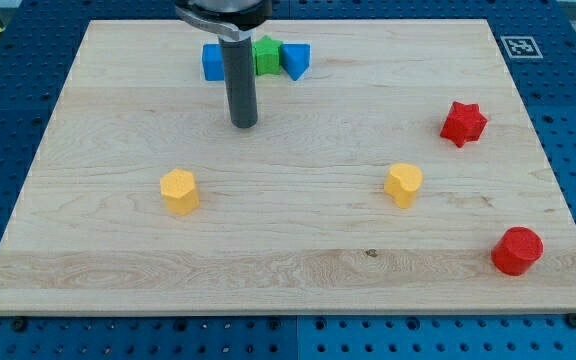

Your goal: Point at the yellow heart

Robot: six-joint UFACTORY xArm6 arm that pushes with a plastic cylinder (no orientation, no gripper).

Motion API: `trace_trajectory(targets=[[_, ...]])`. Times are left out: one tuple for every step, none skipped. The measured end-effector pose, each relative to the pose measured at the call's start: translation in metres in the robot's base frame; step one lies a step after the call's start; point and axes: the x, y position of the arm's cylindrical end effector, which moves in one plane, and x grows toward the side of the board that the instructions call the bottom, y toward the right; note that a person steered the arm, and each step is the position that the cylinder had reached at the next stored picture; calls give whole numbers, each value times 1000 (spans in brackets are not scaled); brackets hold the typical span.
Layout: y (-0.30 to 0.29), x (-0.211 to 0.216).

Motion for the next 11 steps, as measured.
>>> trace_trajectory(targets=[[14,3],[26,6],[31,6],[33,19],[35,34],[62,37],[74,42],[96,42],[110,42],[122,43],[137,46]])
